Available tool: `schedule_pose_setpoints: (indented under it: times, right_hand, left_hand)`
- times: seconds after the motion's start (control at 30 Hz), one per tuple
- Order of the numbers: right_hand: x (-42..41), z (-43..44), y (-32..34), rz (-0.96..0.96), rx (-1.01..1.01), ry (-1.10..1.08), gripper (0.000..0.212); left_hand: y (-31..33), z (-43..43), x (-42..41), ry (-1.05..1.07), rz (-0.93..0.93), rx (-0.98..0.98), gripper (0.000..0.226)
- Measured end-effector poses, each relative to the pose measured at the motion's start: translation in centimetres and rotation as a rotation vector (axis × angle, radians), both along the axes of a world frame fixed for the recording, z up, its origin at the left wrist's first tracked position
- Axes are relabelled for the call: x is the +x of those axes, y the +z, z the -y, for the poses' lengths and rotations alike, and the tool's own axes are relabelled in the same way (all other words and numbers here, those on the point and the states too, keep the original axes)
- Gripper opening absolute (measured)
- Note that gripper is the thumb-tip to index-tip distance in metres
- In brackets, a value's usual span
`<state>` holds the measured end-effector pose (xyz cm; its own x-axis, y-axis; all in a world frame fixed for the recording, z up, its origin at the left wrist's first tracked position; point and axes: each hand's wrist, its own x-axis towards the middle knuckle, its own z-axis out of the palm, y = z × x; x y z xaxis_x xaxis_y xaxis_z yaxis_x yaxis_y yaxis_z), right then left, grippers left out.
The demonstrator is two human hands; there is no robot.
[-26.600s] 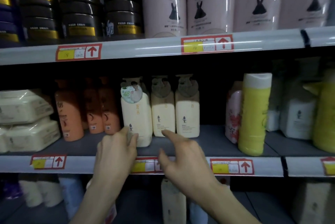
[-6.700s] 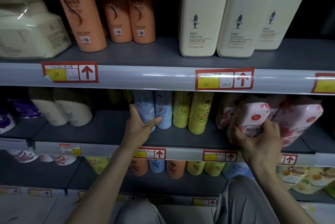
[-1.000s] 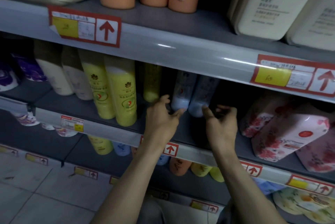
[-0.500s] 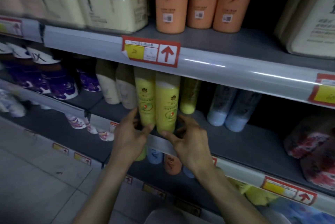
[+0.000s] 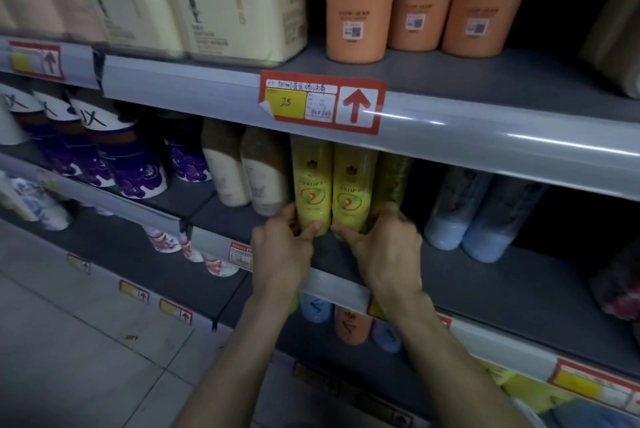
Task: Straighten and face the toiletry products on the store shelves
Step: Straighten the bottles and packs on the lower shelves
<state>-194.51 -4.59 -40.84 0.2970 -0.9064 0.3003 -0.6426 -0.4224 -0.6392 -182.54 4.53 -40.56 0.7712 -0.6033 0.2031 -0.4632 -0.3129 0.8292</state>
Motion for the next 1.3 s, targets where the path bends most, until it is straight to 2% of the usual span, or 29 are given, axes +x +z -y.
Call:
schedule_pose_setpoints:
  times: [0.13, 0.4, 0.53, 0.73, 1.13, 1.3]
  right_hand:
    - [0.2, 0.9, 0.1, -0.065, -0.017, -0.02, 0.073]
    - [0.2, 2.2, -1.3, -0.143, -0.033, -0.002, 0.067]
    - [0.6, 2.5, -1.1, -0.125, -0.001, 0.0, 0.064]
    - [0.8, 3.4, -0.6, -0.088, 0.074, -0.014, 0.062]
    - [0.8, 3.7, -0.7, -0.026, 0.059, 0.05, 0.046]
    - [0.4, 3.5, -0.8, -0.071, 0.013, 0.086, 0.033]
  left_hand:
    - [-0.3, 1.6, 0.1, 0.013, 0.016, -0.015, 0.033]
    - [-1.6, 3.4, 1.2, -0.018, 0.066, 0.01, 0.03]
    - [-1.4, 4.2, 1.5, -0.037, 0.106, 0.043, 0.021]
    - [-1.2, 4.7, 1.2, -0.032, 0.105, 0.032, 0.024]
    - [-2.1, 6.1, 1.7, -0.027, 0.101, 0.075, 0.024]
    - [-2.3, 6.2, 1.7, -0.03, 0.127, 0.102, 0.024]
